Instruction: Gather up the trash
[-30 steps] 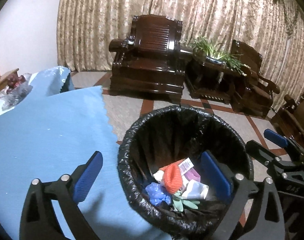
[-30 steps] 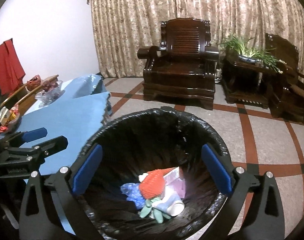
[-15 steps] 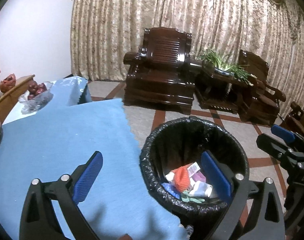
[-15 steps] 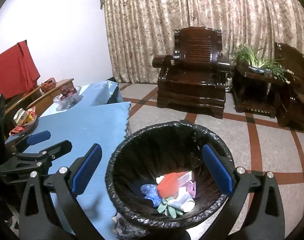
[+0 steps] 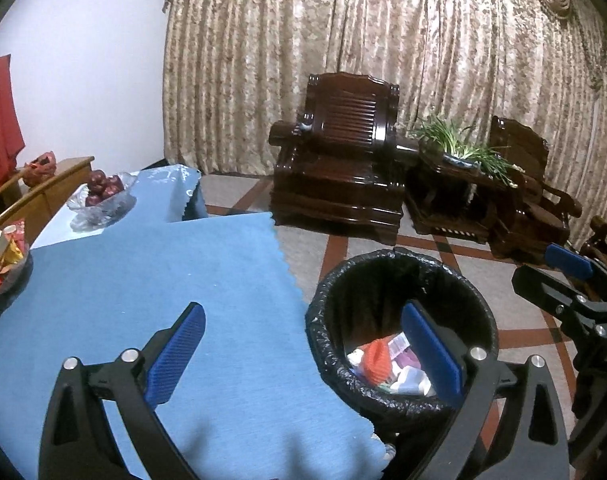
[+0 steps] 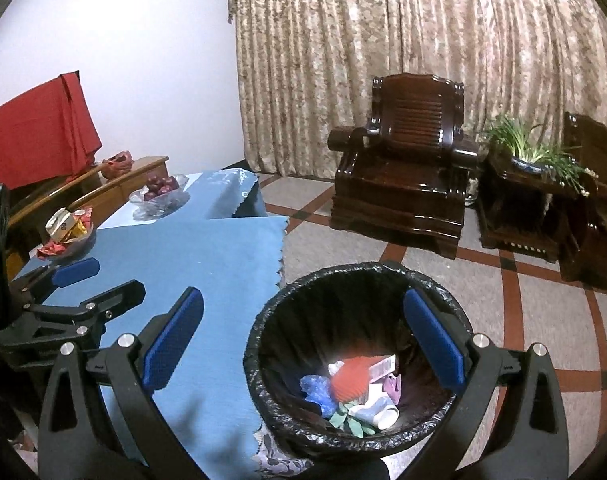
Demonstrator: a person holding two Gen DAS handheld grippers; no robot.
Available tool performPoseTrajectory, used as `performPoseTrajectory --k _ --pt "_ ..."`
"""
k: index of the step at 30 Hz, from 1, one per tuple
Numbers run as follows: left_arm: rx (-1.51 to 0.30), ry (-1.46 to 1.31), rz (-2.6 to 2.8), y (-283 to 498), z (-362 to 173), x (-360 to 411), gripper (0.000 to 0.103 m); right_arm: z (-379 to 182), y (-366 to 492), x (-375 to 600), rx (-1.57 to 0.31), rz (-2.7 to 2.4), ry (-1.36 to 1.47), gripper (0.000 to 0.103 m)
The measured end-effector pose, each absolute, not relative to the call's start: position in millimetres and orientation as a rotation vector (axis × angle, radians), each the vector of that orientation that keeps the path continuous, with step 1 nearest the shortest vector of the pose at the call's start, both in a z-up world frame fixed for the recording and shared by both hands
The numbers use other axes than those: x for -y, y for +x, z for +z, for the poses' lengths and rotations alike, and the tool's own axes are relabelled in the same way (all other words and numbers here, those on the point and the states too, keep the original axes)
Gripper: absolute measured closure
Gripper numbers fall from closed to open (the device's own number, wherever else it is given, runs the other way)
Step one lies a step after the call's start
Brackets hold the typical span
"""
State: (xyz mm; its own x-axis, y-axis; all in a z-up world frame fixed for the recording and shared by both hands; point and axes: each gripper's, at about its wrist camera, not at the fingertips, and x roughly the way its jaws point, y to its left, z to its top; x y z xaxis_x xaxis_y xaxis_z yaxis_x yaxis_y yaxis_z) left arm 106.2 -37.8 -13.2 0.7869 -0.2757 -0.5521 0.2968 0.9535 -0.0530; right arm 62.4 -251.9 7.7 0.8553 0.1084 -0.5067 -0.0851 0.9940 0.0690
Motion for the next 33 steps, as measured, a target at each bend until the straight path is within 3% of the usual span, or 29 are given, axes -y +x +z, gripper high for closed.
performPoseTrajectory --k 33 --pt "-0.517 0.045 -0.286 82.9 9.2 32.0 0.006 29.0 44.7 242.1 -0.485 0.124 0.036 0.005"
